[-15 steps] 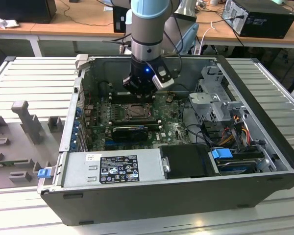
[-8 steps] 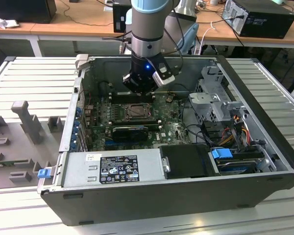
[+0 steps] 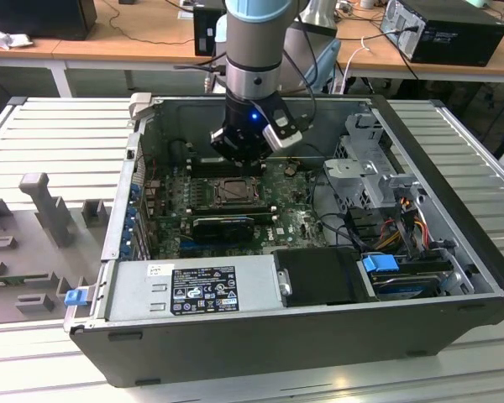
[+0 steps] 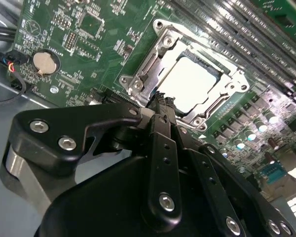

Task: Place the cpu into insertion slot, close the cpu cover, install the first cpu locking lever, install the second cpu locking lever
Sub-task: 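Install the second cpu locking lever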

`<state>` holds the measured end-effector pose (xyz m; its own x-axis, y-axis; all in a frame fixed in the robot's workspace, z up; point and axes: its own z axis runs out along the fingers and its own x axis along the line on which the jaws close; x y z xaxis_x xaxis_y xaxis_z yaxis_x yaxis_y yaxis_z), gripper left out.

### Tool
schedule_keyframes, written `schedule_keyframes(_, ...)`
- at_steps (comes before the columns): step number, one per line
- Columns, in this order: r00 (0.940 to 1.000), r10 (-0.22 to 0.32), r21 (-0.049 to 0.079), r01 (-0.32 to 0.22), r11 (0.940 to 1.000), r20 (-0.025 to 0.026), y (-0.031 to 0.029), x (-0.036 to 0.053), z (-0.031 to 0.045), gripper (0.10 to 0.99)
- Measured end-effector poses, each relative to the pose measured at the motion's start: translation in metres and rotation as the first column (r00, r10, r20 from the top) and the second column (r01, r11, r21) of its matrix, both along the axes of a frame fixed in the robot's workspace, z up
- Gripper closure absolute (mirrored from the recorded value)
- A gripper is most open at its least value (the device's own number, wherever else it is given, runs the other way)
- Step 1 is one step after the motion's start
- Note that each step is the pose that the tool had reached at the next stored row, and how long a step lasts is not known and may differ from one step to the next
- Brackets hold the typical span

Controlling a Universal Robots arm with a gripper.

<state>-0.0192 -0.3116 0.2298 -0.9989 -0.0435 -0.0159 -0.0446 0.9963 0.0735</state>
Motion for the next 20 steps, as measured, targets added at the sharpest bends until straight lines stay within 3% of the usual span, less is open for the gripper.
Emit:
schedule_keyframes(14,1.0000,0.000,0.000,0.000,1.0000,0.0000,-0.0201,0.0000,0.0000,0.980)
schedule_keyframes(16,1.0000,0.000,0.000,0.000,1.0000,-0.0001,-0.0272,0.0000,0.0000,0.980)
schedule_keyframes(20,1.0000,0.000,0.005,0.000,1.0000,-0.0037,-0.0279,0.0000,0.0034,0.980)
